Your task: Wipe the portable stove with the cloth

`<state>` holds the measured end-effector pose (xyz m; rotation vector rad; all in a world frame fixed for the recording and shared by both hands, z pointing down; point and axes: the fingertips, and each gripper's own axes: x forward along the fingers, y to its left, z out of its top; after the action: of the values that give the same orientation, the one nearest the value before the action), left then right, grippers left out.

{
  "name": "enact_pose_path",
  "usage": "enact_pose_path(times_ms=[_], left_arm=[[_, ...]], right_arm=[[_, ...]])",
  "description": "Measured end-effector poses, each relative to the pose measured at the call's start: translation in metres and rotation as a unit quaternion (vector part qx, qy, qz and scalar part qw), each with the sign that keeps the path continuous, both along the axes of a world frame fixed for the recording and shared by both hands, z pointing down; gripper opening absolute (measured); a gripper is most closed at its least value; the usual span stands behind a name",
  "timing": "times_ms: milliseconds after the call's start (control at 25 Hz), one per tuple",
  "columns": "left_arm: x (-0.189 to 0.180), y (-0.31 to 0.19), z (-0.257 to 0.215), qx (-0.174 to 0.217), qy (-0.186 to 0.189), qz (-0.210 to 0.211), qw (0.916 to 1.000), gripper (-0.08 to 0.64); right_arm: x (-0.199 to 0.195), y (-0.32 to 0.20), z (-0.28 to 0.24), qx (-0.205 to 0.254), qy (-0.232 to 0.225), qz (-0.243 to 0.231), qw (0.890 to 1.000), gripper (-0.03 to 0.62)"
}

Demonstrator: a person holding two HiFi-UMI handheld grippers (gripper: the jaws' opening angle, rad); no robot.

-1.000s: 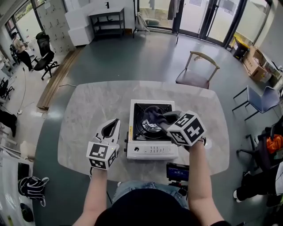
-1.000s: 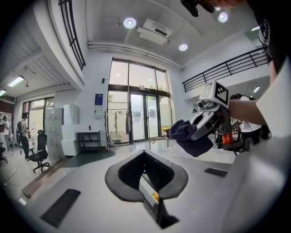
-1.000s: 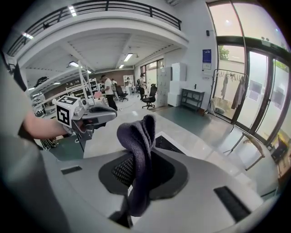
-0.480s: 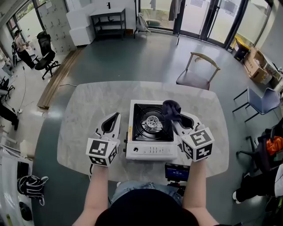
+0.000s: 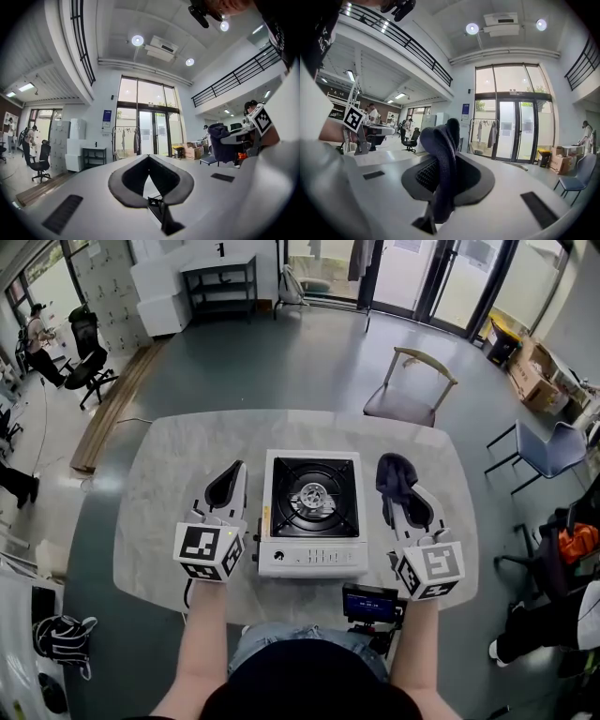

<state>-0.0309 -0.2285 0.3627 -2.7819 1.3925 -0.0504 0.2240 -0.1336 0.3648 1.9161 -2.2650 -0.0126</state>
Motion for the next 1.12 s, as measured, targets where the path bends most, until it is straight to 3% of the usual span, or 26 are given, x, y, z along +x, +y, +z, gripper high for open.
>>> enact_pose_path(times_ms=[280,1120], left_arm=[[0.003,0.002,-0.005,0.010,0.003,-0.002,0.9999,0.011],[0.001,0.007,-0.005,0.008,-0.004,-0.004,1.0000,0.011]], right_arm=[[0.020,0.011,-0.006,0.032,0.006,0.044,0.998,0.067],[0.022,0.013,-0.005,0.027,0.001,0.041,0.999,0.067]])
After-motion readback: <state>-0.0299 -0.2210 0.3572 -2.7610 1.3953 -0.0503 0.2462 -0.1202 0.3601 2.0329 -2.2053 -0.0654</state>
